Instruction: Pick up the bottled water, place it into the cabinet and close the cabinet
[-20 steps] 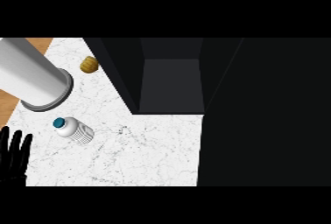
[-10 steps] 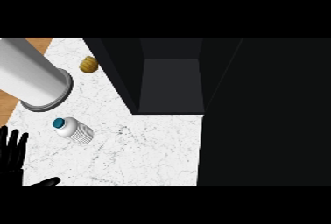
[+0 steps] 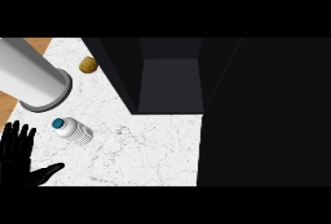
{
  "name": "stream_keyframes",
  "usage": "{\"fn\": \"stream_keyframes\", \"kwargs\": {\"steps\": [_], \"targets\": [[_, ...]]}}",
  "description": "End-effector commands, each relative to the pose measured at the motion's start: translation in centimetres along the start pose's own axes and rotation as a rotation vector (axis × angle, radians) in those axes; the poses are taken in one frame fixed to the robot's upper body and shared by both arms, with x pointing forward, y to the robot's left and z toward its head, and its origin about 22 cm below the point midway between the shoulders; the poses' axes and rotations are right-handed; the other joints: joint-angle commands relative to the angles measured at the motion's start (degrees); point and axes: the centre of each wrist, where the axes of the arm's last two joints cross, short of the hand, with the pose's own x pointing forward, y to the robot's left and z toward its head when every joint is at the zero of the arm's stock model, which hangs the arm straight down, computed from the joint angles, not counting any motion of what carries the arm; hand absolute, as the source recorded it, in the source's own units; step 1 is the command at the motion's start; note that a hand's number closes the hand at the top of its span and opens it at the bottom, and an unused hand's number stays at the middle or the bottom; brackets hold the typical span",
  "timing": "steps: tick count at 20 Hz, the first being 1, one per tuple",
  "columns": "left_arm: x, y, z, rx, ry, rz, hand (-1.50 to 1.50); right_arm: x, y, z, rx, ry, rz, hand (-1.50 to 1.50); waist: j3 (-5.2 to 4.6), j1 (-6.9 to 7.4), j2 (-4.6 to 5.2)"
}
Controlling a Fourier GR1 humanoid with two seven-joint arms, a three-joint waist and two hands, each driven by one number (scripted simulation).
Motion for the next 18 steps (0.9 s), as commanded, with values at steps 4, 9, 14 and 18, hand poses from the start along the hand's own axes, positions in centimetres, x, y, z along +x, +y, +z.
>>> {"fn": "stream_keyframes", "kwargs": {"steps": [4, 9, 14, 18], "targets": [[-4.7, 0.4, -0.5, 0.038, 0.069, 0.038, -1.50, -0.2, -1.0, 1.8, 0.002, 0.003, 0.001, -1.50, -0.01, -0.24, 0.01], [-5.5, 2.1, -2.6, 0.044, 0.102, 0.057, -1.50, -1.3, -0.5, 0.4, -0.002, 0.000, -0.015, -1.50, -0.01, 0.02, 0.06], [-9.0, 2.2, -1.9, 0.047, 0.130, 0.116, -1.50, 0.0, -0.9, 1.8, 0.009, -0.007, -0.021, -1.50, -0.03, -0.30, 0.08], [-9.1, 3.4, -3.9, 0.056, 0.151, 0.166, -1.50, -0.6, -1.8, 2.0, 0.007, -0.002, -0.011, -1.50, -0.06, -0.51, 0.17]]}}
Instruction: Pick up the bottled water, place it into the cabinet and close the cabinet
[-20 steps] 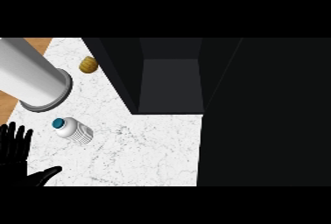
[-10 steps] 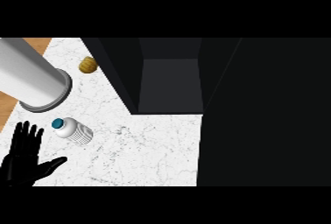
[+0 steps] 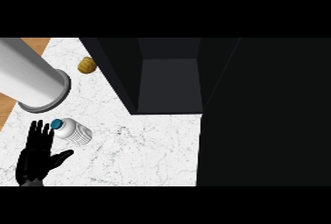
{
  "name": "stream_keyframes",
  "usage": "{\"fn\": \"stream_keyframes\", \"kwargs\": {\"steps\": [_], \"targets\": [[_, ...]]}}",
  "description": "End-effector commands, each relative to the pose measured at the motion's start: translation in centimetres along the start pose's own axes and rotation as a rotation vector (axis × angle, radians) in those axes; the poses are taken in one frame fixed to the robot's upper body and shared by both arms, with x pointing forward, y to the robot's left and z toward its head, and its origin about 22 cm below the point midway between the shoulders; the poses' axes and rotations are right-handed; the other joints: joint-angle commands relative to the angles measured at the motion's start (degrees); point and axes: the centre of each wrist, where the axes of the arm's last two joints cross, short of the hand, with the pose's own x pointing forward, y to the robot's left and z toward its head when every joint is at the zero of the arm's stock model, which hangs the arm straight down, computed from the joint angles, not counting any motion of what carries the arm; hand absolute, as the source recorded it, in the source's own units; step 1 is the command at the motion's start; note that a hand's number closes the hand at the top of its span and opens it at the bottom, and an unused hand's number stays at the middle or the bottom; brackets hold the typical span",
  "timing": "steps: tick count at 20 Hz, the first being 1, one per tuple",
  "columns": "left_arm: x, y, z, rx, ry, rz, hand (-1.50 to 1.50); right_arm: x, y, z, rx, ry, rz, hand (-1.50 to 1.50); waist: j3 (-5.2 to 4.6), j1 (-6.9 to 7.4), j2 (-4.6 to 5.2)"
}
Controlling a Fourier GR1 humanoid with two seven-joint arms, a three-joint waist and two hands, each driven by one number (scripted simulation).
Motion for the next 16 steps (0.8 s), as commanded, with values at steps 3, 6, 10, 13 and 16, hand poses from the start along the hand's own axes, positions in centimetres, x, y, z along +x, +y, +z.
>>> {"fn": "stream_keyframes", "kwargs": {"steps": [3, 6, 10, 13, 16], "targets": [[-2.3, -0.7, -0.9, -0.021, 0.006, 0.012, -1.50, 2.3, 0.2, -0.8, 0.003, -0.006, 0.016, -1.50, -0.03, -0.05, 0.09], [-3.3, 0.3, 0.1, -0.029, 0.005, 0.051, -1.50, 0.8, -0.9, -0.3, 0.012, 0.004, 0.024, -1.50, -0.02, -0.06, 0.07], [-3.5, 0.0, -0.4, -0.046, 0.013, 0.060, -1.50, -1.1, 0.4, -2.9, 0.005, 0.000, 0.011, -1.50, -0.07, 0.11, 0.29], [-3.3, -0.6, -1.4, -0.043, 0.023, 0.069, -1.50, 0.9, 1.6, -0.8, 0.043, 0.011, -0.006, -1.50, -0.12, -0.60, 0.26], [-4.8, -1.2, -0.1, -0.055, 0.032, 0.113, -1.50, 0.0, -0.5, 0.1, 0.004, 0.019, 0.000, -1.50, -0.01, -0.22, 0.06]]}}
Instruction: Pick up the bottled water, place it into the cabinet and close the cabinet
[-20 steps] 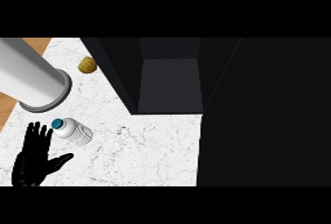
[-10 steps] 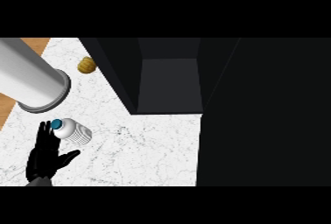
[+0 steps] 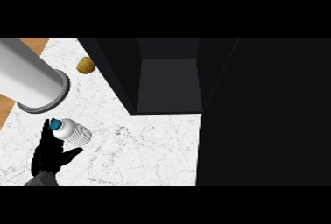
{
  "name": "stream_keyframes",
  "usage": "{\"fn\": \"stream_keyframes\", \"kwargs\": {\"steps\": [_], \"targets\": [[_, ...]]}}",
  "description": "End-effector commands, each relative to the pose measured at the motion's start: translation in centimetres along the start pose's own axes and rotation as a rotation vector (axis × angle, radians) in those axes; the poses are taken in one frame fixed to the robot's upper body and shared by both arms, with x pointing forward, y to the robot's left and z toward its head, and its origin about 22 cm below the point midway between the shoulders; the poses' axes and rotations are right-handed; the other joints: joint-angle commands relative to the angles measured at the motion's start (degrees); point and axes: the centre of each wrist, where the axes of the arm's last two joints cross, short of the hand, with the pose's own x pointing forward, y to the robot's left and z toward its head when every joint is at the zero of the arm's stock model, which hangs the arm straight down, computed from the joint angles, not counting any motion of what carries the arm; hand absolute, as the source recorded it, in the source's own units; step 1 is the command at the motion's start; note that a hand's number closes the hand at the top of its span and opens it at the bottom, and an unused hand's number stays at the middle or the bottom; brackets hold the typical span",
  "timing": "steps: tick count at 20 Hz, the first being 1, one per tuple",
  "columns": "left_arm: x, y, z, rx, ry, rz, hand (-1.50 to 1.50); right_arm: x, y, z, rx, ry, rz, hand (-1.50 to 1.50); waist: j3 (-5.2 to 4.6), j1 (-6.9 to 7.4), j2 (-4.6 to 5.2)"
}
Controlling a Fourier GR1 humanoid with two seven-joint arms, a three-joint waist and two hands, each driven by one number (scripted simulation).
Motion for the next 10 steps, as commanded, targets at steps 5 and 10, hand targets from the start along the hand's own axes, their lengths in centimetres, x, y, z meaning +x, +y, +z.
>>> {"fn": "stream_keyframes", "kwargs": {"steps": [5, 10], "targets": [[-0.9, -1.6, -0.5, -0.056, 0.022, 0.119, -1.50, -0.3, 0.7, 0.1, 0.004, 0.000, -0.008, -1.50, -0.11, -0.32, 0.07], [-1.1, -0.7, 0.4, -0.090, 0.036, 0.155, -1.50, -1.5, 0.2, -0.6, 0.002, -0.013, 0.000, -1.50, -0.11, -0.11, 0.15]]}}
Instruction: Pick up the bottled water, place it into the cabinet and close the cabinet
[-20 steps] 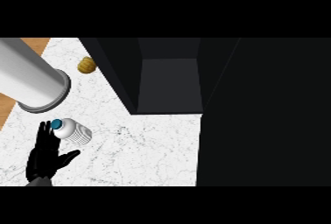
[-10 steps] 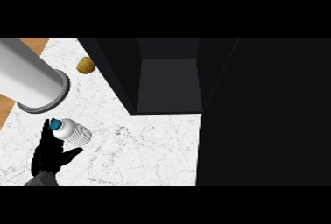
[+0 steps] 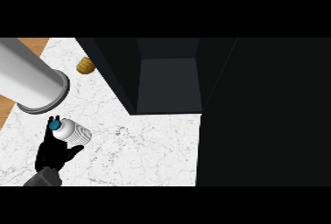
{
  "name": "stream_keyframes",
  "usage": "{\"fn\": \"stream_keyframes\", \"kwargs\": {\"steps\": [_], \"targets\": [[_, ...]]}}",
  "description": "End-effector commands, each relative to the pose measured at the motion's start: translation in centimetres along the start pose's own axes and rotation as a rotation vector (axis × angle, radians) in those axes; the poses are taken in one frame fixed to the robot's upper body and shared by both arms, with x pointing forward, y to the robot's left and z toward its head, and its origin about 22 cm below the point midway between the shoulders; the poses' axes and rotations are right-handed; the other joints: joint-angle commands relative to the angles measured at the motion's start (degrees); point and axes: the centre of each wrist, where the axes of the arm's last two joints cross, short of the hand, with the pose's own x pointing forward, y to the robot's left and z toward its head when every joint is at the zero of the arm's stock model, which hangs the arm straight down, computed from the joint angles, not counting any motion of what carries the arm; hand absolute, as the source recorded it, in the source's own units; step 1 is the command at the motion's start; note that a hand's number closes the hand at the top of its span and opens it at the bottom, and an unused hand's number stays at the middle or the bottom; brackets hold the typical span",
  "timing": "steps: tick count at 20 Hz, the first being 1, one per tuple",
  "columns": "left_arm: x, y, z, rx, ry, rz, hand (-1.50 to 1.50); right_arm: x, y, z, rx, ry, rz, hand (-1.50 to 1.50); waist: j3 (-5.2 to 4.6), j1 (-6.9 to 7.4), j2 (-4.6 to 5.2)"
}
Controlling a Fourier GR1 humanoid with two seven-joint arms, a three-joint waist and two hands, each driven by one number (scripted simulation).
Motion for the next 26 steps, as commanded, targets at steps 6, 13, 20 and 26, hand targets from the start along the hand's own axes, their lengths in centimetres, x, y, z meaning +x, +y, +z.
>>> {"fn": "stream_keyframes", "kwargs": {"steps": [6, 13, 20, 26], "targets": [[-2.0, -4.0, -1.2, -0.125, 0.021, 0.120, -1.50, -0.1, 0.5, 0.0, 0.009, 0.025, 0.009, -1.50, -0.32, -0.41, 0.23], [-0.8, -3.8, -2.1, -0.190, 0.009, 0.082, 1.50, 1.3, -0.3, -0.5, 0.014, 0.011, -0.011, -1.50, -0.31, -0.34, 0.27], [-1.5, -4.8, -2.1, -0.172, -0.014, 0.117, 1.50, -0.5, 0.1, -1.7, 0.022, 0.008, 0.002, -1.50, -0.29, 0.04, 0.29], [-1.6, -5.2, -2.1, -0.217, -0.029, 0.076, 1.50, 0.0, -0.4, -0.4, -0.022, 0.014, 0.005, -1.50, -0.21, 0.29, 0.02]]}}
